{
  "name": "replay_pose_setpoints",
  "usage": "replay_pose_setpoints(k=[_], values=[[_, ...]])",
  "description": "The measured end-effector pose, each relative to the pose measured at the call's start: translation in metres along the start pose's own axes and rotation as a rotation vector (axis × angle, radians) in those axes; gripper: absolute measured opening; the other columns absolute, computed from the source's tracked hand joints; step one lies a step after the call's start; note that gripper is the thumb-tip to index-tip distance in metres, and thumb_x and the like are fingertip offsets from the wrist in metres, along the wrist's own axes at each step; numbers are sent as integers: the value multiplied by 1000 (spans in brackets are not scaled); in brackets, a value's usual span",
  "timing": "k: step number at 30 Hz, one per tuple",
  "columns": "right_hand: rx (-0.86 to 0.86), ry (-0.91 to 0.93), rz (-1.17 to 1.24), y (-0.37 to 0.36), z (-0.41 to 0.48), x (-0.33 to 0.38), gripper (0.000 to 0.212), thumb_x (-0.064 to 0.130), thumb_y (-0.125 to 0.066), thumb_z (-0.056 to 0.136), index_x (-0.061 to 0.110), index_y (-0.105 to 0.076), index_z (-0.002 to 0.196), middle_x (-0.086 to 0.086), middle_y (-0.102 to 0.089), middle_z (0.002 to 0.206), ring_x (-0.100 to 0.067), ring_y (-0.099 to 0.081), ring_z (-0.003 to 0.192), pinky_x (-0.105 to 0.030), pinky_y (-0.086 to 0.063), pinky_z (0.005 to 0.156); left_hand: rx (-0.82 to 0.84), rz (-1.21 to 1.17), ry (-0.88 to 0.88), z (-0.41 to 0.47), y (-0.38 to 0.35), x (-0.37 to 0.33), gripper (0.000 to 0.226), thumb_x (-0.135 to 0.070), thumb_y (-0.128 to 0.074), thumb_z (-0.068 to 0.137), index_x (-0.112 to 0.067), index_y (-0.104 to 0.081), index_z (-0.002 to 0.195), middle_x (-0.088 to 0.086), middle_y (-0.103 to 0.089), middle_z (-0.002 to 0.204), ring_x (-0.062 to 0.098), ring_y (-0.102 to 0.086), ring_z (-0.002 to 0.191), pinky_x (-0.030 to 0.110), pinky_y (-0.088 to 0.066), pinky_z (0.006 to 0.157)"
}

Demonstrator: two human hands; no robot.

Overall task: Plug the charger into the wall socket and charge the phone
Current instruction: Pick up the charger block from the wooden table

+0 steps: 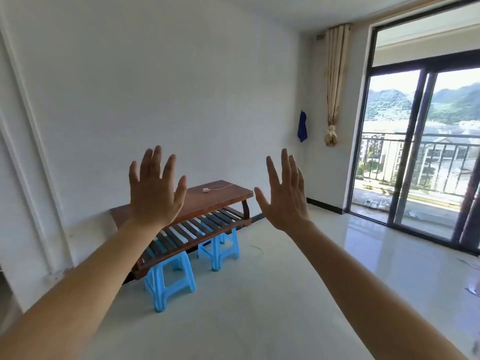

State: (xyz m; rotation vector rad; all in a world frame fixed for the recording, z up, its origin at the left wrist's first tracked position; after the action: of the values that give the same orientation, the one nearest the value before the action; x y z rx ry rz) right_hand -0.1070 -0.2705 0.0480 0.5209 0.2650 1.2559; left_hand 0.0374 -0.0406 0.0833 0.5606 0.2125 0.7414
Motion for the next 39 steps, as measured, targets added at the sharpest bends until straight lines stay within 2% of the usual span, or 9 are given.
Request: replay_pose_setpoints(k=[4, 8, 12, 14, 17, 22, 31, 37, 39], values=[[103, 34, -54, -49, -1, -12, 77, 52, -45, 98, 14, -16, 159, -23, -3, 166, -41, -5, 152, -58, -19, 120, 124, 31, -98, 5, -54, -35, 65, -50, -28, 98, -8, -43, 144, 23, -35, 156, 40, -31, 144, 62, -22, 115], [117, 93, -25, -97, 20, -14, 76, 54, -40, 99, 15, -17, 160, -21, -2, 166, -39, -3, 152, -57, -16, 121, 118, 57, -128, 15, -104, -18, 60, -48, -33, 98, -10, -45, 142, 22, -37, 155, 39, -32, 143, 62, -25, 114], [137, 103, 15, -175, 41, -17, 74, 53, -38, 97, 16, -20, 159, -21, -6, 166, -39, -7, 152, -54, -13, 122, 137, 74, -112, 29, -170, 25, 57, -48, -35, 98, -12, -45, 140, 21, -40, 153, 38, -35, 141, 61, -27, 112], [167, 124, 36, -230, 51, -17, 74, 51, -46, 97, 16, -23, 158, -21, -9, 166, -40, -10, 152, -53, -14, 121, 156, 76, -86, 37, -211, 56, 57, -49, -33, 97, -12, -45, 140, 22, -43, 151, 39, -38, 140, 62, -28, 111], [278, 179, 38, -320, 72, -13, 78, 46, -60, 94, 13, -28, 157, -23, -13, 165, -41, -14, 151, -55, -18, 121, 255, 94, -23, 52, -278, 106, 58, -50, -32, 97, -14, -44, 140, 21, -42, 151, 38, -38, 140, 63, -29, 111], [431, 225, 8, -441, 118, -22, 73, 46, -59, 94, 12, -34, 154, -23, -16, 165, -40, -18, 150, -56, -25, 118, 441, 128, 100, 88, -390, 167, 62, -51, -24, 99, -14, -38, 146, 19, -35, 157, 35, -30, 145, 62, -26, 114], [531, 177, -6, -640, 167, -122, 66, 48, -59, 93, 16, -43, 148, -22, -27, 162, -40, -30, 146, -54, -33, 116, 684, 173, 82, 141, -632, 186, 64, -53, -23, 100, -14, -29, 151, 16, -23, 162, 32, -20, 149, 56, -22, 117], [615, 70, -7, -797, 232, -218, 69, 52, -54, 95, 16, -38, 153, -19, -21, 165, -37, -23, 150, -50, -24, 120, 898, 185, 131, 187, -812, 198, 65, -54, -23, 101, -16, -24, 153, 15, -16, 164, 32, -19, 150, 54, -26, 117], [630, 62, -3, -840, 266, -243, 70, 51, -53, 95, 15, -37, 153, -19, -21, 165, -37, -24, 149, -51, -26, 119, 986, 201, 169, 208, -858, 206, 66, -55, -23, 101, -16, -22, 154, 16, -13, 165, 33, -15, 150, 55, -25, 118]])
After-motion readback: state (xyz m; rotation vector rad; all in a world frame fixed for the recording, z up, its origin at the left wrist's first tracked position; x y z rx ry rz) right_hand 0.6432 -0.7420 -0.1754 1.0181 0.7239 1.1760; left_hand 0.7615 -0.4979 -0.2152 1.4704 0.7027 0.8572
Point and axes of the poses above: each hand's wrist, its own z-axis towards the middle knuckle, its own y-axis out of the back of the hand, x = y × z, the point moved 10 cm from there along z, towards the middle knuckle
